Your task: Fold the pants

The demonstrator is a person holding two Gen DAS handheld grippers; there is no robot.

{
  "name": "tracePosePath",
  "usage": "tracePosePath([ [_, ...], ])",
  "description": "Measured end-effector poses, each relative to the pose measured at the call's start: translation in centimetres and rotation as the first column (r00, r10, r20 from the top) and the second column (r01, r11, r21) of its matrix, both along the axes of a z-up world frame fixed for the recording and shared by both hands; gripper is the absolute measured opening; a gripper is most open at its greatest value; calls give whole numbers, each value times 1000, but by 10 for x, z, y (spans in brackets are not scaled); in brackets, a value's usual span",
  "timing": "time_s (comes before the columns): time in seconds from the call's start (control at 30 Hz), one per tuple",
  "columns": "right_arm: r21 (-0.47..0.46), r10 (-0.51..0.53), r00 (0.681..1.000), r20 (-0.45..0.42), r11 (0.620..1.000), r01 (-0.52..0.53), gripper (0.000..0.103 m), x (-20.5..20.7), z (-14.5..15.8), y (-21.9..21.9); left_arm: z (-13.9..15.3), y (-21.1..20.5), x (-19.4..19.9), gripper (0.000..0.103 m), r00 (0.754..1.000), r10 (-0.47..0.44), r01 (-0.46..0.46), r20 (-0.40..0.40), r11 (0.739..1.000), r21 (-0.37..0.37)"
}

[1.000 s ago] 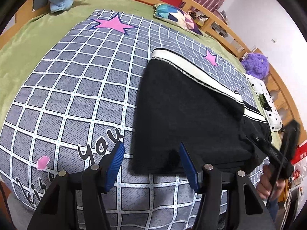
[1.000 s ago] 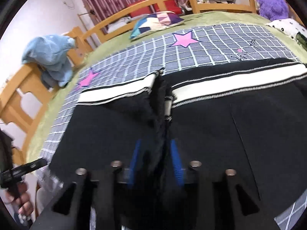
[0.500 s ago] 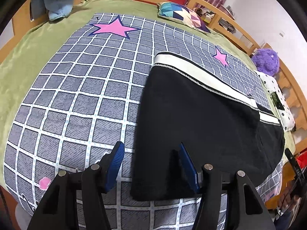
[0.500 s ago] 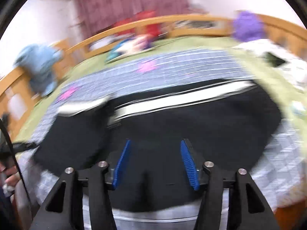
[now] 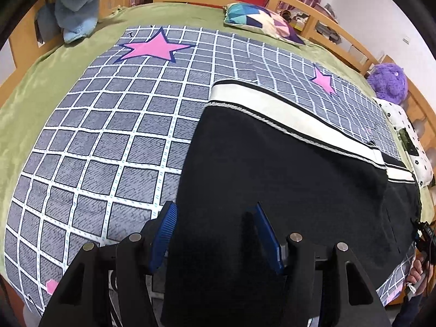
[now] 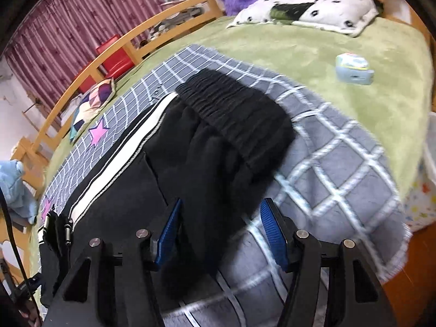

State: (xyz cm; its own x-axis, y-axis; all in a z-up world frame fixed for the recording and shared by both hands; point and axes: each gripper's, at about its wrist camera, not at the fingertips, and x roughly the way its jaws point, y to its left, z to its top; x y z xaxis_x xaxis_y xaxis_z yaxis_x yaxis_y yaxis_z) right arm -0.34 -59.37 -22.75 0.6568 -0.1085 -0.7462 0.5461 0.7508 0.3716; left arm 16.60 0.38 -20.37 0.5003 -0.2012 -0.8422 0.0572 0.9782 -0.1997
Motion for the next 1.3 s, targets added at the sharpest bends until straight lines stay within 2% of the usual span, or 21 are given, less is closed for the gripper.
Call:
tracePosePath([
  [0.1,6,11,1000,-21,1000,-11,59,20,-8,-3,-5,3,8,57,1000,2,-3,-19,1000,-19],
  [0.2,45,-12,1000,-2,999,12,59,30,-14,-16,-13,6,17,57,999,6,-7,-36,1000,-18],
  [0.27,59,-29,1000,-7,998,29,59,36,-15,-18,-19,9,23,57,999,12,-14,-45,999,-47],
  [0.37,12,-17,1000,-15,1000,17,50,41,-15,-12,-21,10,29,57,1000,-2,0,-28,996,-88],
  [0.43,-22,-1,1000,-7,1000,1,38,40,-14,-6,-24,4,35,50,999,-24,21,-30,996,-86],
  [0.5,-15,4,1000,11,1000,-4,29,37,-9,-5,-23,-1,38,33,999,-44,42,-30,996,-78],
  [0.57,-31,10,1000,25,999,-10,25,33,2,-1,-16,-4,33,14,998,-63,63,-1,994,-84],
  [0.6,-72,24,999,24,997,-23,23,33,14,7,-10,-4,31,11,997,-73,75,18,994,-80],
  [0.7,-170,58,997,56,984,-48,21,35,55,34,14,-3,23,10,994,-80,87,75,991,-100],
  [0.8,-226,86,991,101,972,-62,20,42,97,57,42,-2,22,10,989,-89,104,118,986,-128],
  [0.87,-246,99,987,129,967,-65,19,47,120,70,59,0,24,10,985,-91,109,144,987,-121],
  [0.97,-262,131,975,180,962,-81,18,59,157,94,88,11,28,10,978,-106,134,182,980,-150],
  [1.03,-268,154,965,211,959,-95,18,66,176,110,106,21,26,10,971,-98,130,220,983,-133],
  [1.17,-233,205,940,272,962,-142,17,77,194,138,135,63,24,10,961,-43,74,273,992,-106],
  [1.3,-209,257,924,285,957,-201,17,96,180,167,127,110,26,10,967,8,11,254,997,-73],
])
